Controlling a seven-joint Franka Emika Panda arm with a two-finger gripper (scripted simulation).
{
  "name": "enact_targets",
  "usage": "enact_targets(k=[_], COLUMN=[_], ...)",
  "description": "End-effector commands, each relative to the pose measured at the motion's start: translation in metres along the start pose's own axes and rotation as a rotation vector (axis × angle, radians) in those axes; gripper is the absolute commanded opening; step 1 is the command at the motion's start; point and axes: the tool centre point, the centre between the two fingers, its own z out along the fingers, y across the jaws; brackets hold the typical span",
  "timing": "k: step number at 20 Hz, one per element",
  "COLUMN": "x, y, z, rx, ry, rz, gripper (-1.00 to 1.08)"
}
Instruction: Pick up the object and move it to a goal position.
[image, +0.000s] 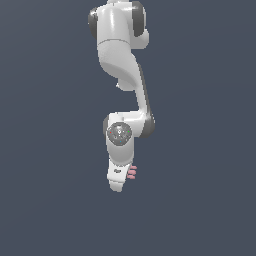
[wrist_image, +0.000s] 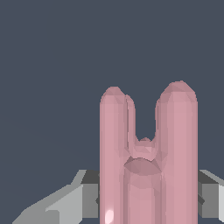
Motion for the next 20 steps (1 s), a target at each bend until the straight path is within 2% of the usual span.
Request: enact_targets(k=[1,12,20], x=[0.0,0.001,0.007], y=[0.0,-0.002,-0.014], z=[0.0,-0.006,-0.038], rx=[0.0,0.0,0.0], ry=[0.0,0.0,-0.001], rz=[0.0,0.0,0.0], gripper=[-1.0,-1.0,-1.0])
